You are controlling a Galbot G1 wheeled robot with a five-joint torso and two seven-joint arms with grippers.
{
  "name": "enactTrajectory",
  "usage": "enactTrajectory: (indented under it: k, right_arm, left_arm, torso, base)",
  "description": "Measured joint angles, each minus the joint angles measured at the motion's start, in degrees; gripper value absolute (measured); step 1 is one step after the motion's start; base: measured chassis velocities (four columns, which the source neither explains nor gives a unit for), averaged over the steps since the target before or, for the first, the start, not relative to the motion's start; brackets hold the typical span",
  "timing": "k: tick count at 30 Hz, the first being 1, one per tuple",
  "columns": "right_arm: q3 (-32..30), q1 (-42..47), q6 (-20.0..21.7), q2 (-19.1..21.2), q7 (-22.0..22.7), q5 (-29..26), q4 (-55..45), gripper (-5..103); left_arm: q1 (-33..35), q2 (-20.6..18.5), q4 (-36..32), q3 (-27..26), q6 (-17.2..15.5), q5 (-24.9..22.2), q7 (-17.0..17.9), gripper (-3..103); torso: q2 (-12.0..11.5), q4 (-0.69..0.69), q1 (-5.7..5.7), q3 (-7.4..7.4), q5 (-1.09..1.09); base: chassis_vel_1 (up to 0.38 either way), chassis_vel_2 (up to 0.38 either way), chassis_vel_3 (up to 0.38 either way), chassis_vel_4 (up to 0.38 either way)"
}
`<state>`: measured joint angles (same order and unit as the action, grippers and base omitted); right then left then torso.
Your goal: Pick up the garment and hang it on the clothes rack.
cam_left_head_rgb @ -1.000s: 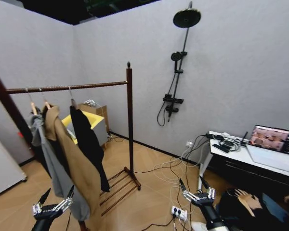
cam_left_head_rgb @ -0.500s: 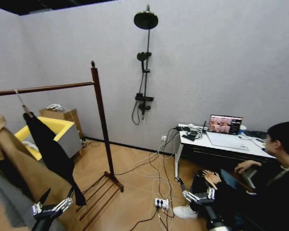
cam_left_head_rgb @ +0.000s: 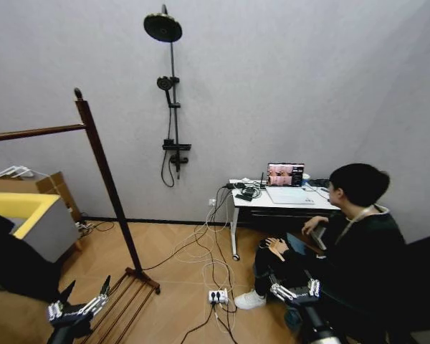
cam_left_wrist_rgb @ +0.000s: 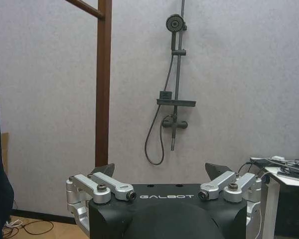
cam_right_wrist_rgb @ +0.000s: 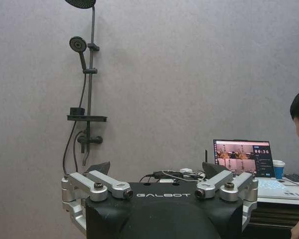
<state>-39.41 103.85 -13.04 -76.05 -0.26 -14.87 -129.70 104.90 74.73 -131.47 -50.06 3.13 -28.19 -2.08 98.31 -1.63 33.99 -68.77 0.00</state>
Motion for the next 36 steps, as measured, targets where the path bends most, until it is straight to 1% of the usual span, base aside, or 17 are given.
enactTrajectory:
  k: [2, 12, 18, 19, 20, 21, 23, 25, 27, 29, 30, 31, 33, 35, 36]
  right_arm:
    - [0.0, 0.0, 0.0, 0.0, 0.0, 0.0, 0.0, 100]
    - [0.0, 0.0, 0.0, 0.0, 0.0, 0.0, 0.0, 100]
    - [0.0, 0.0, 0.0, 0.0, 0.0, 0.0, 0.0, 100]
    - [0.0, 0.0, 0.0, 0.0, 0.0, 0.0, 0.0, 100]
    - [0.0, 0.0, 0.0, 0.0, 0.0, 0.0, 0.0, 100]
    - [0.0, 0.0, 0.0, 0.0, 0.0, 0.0, 0.0, 100]
    - [0.0, 0.0, 0.0, 0.0, 0.0, 0.0, 0.0, 100]
    - [0.0, 0.0, 0.0, 0.0, 0.0, 0.0, 0.0, 100]
    - [0.0, 0.0, 0.0, 0.0, 0.0, 0.0, 0.0, 100]
    - [0.0, 0.0, 0.0, 0.0, 0.0, 0.0, 0.0, 100]
    - [0.0, 0.0, 0.0, 0.0, 0.0, 0.0, 0.0, 100]
    - [0.0, 0.0, 0.0, 0.0, 0.0, 0.0, 0.0, 100]
    - [0.0, 0.0, 0.0, 0.0, 0.0, 0.0, 0.0, 100]
    - [0.0, 0.0, 0.0, 0.0, 0.0, 0.0, 0.0, 100]
    - [0.0, 0.0, 0.0, 0.0, 0.0, 0.0, 0.0, 100]
  left_arm:
    - [0.0, 0.0, 0.0, 0.0, 0.0, 0.0, 0.0, 100]
    - [0.0, 0.0, 0.0, 0.0, 0.0, 0.0, 0.0, 100]
    - [0.0, 0.0, 0.0, 0.0, 0.0, 0.0, 0.0, 100]
    - [0.0, 0.0, 0.0, 0.0, 0.0, 0.0, 0.0, 100]
    - [0.0, 0.0, 0.0, 0.0, 0.0, 0.0, 0.0, 100]
    - [0.0, 0.0, 0.0, 0.0, 0.0, 0.0, 0.0, 100]
    - [0.0, 0.0, 0.0, 0.0, 0.0, 0.0, 0.0, 100]
    - [0.0, 0.0, 0.0, 0.0, 0.0, 0.0, 0.0, 100]
    - [0.0, 0.0, 0.0, 0.0, 0.0, 0.0, 0.0, 100]
    - [0.0, 0.0, 0.0, 0.0, 0.0, 0.0, 0.0, 100]
    - [0.0, 0.0, 0.0, 0.0, 0.0, 0.0, 0.0, 100]
    - [0.0, 0.0, 0.0, 0.0, 0.0, 0.0, 0.0, 100]
    - [0.0, 0.0, 0.0, 0.0, 0.0, 0.0, 0.0, 100]
    - [0.0, 0.0, 0.0, 0.0, 0.0, 0.0, 0.0, 100]
    - [0.0, 0.0, 0.0, 0.0, 0.0, 0.0, 0.0, 100]
  torso:
    - [0.0, 0.04, 0.0, 0.0, 0.0]
    - [0.0, 0.01, 0.02, 0.0, 0.01]
    - [0.0, 0.02, 0.0, 0.0, -0.01]
    - [0.0, 0.02, 0.0, 0.0, -0.05]
    - [0.0, 0.01, 0.0, 0.0, 0.04]
    - [0.0, 0.01, 0.0, 0.0, 0.04]
    - [0.0, 0.01, 0.0, 0.0, -0.04]
    - [0.0, 0.01, 0.0, 0.0, 0.02]
    - [0.0, 0.01, 0.0, 0.0, -0.01]
    - [0.0, 0.0, -0.02, 0.0, 0.02]
    - [0.0, 0.0, -0.03, 0.01, -0.01]
    - [0.0, 0.05, -0.06, 0.02, 0.0]
    - [0.0, 0.05, -0.07, 0.02, -0.02]
    - [0.1, 0.0, -0.07, 0.03, -0.02]
    - [0.1, 0.0, -0.07, 0.03, -0.02]
  base:
    - [0.0, 0.0, 0.0, 0.0]
    - [0.016, -0.028, -0.025, 0.021]
    - [0.208, -0.203, -0.19, 0.204]
    - [0.215, -0.252, -0.183, 0.236]
    - [0.276, -0.222, -0.287, 0.223]
    - [0.276, -0.222, -0.287, 0.223]
    - [0.251, -0.263, -0.287, 0.288]
    - [0.282, -0.279, -0.284, 0.296]
    - [0.335, -0.293, -0.315, 0.333]
    - [0.291, -0.291, -0.315, 0.285]
    - [0.275, -0.292, -0.291, 0.285]
    - [0.275, -0.152, -0.238, 0.255]
    - [0.179, -0.061, -0.192, 0.161]
    - [0.066, -0.046, -0.17, 0.064]
    - [0.066, -0.031, -0.149, 0.064]
